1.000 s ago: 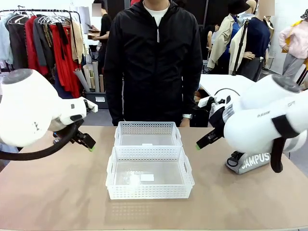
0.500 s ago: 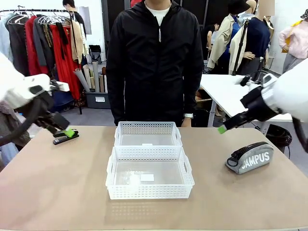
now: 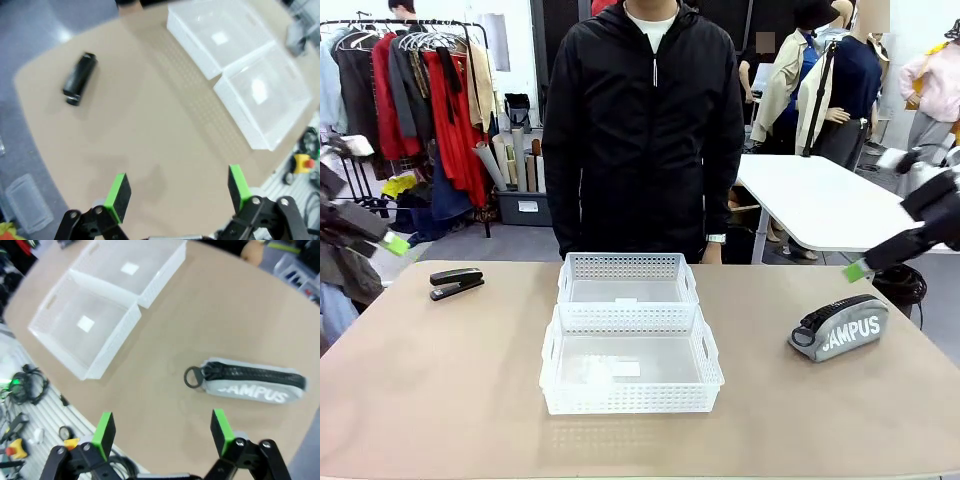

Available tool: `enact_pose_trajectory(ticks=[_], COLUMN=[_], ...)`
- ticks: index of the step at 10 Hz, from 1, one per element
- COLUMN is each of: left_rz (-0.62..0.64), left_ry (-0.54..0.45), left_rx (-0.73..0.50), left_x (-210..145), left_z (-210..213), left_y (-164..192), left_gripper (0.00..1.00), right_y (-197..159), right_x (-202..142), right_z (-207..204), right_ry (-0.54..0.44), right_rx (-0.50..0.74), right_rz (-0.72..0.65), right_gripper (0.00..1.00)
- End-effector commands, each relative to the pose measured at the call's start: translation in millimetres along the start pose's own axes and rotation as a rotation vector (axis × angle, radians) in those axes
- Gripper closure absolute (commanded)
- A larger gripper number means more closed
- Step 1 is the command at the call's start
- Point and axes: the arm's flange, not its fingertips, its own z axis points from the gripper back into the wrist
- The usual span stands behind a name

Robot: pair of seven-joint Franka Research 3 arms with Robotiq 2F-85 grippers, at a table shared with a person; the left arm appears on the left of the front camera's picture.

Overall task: Distribute items into two baskets.
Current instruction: Pick up the Pencil pouch that the person points to.

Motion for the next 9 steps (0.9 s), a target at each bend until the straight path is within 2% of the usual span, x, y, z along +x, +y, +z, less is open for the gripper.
enact_pose_trajectory(ticks=[1, 4, 6, 9], left_rz=[-0.006, 0.015, 0.019, 0.008], left_ry=[-0.076, -0.127, -0.129, -0.157], left_rx=[-0.046, -0.018, -0.031, -0.079], left_x=[-3, -16, -20, -24], left_z=[23, 55, 61, 58], left_y=[6, 15, 22, 31], left_gripper=[0.0, 0.0, 0.0, 0.0], right_y=[15, 20, 16, -17], right_x=[-33, -64, -76, -89], right_z=[31, 76, 86, 93], right_ry=[-0.096, -0.182, -0.233, -0.254], right_rx=[0.025, 0.043, 0.054, 0.083], right_rz=[0.023, -0.025, -0.073, -0.154], right_gripper=[0.0, 0.0, 0.0, 0.0])
